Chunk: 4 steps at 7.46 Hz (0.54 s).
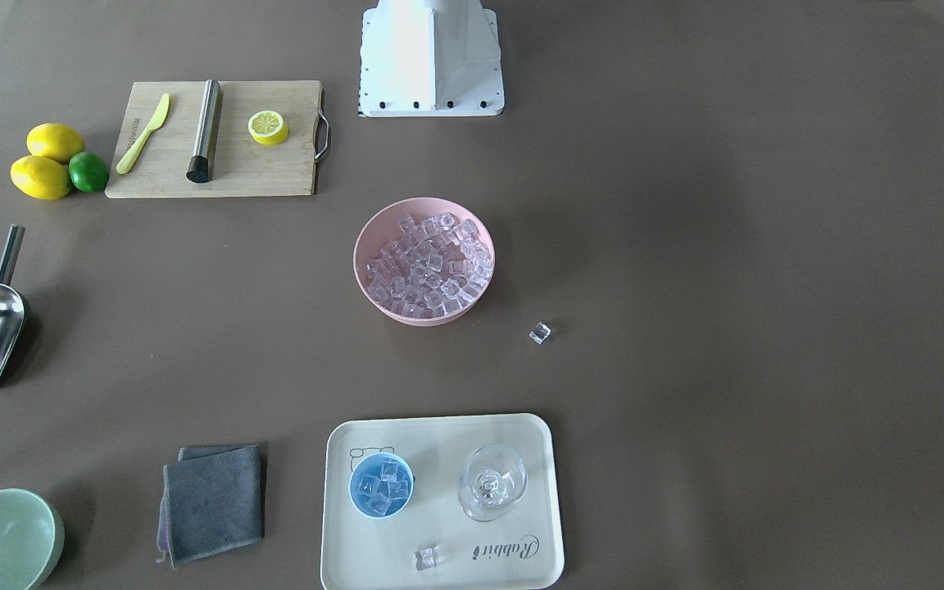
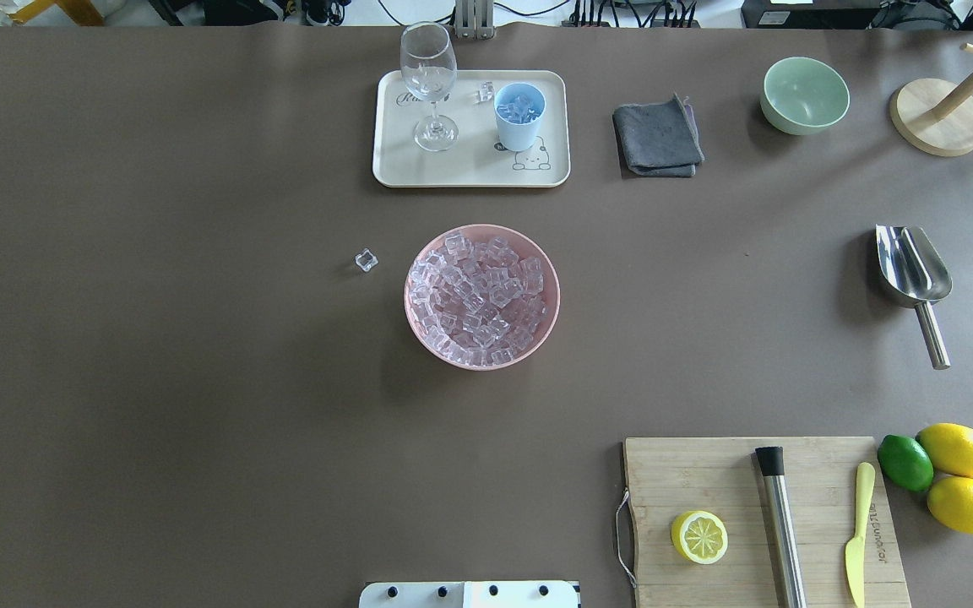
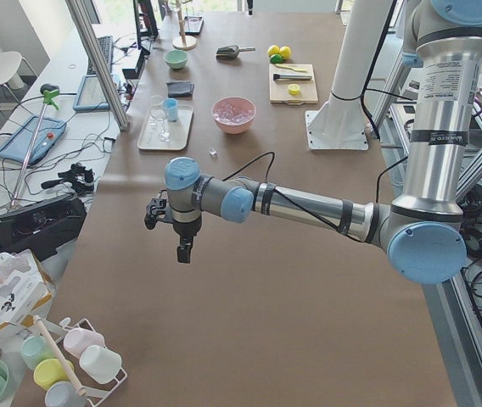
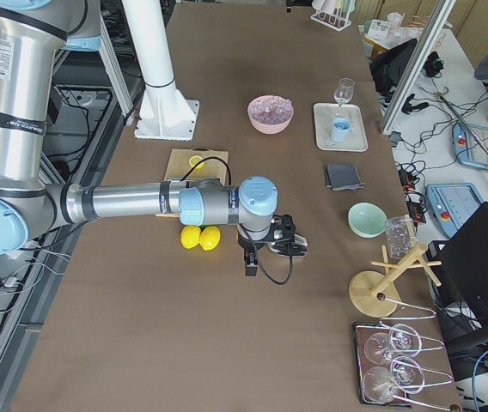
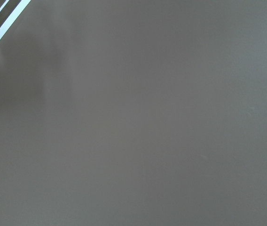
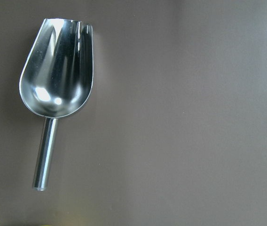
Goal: Put ice in cup with scoop
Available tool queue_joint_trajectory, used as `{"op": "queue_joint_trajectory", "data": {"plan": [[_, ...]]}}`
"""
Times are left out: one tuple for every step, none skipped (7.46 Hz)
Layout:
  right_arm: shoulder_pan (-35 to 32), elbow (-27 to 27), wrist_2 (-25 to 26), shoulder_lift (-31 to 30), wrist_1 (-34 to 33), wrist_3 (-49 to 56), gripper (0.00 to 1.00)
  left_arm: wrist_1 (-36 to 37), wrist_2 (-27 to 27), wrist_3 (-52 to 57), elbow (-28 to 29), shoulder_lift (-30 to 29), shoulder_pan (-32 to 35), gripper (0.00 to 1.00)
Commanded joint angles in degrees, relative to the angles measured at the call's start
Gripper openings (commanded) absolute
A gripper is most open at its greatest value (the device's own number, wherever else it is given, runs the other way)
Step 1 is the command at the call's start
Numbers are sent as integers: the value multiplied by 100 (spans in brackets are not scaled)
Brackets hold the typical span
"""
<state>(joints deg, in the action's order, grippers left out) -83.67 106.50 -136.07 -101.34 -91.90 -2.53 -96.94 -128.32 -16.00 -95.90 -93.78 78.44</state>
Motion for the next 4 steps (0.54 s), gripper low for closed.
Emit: {"op": "queue_joint_trajectory", "data": {"plan": [[-185,-103,19,-70,-3,50,100,0,0,0,10,0,-4,98],[-211,-94,19,-96,-3,50,100,9,0,0,-16,0,-4,98],[-220,-103,36,-105,5,50,100,9,0,0,-7,0,-4,98],[-238,-94,28,-149,5,146,100,9,0,0,-16,0,-4,98]]}}
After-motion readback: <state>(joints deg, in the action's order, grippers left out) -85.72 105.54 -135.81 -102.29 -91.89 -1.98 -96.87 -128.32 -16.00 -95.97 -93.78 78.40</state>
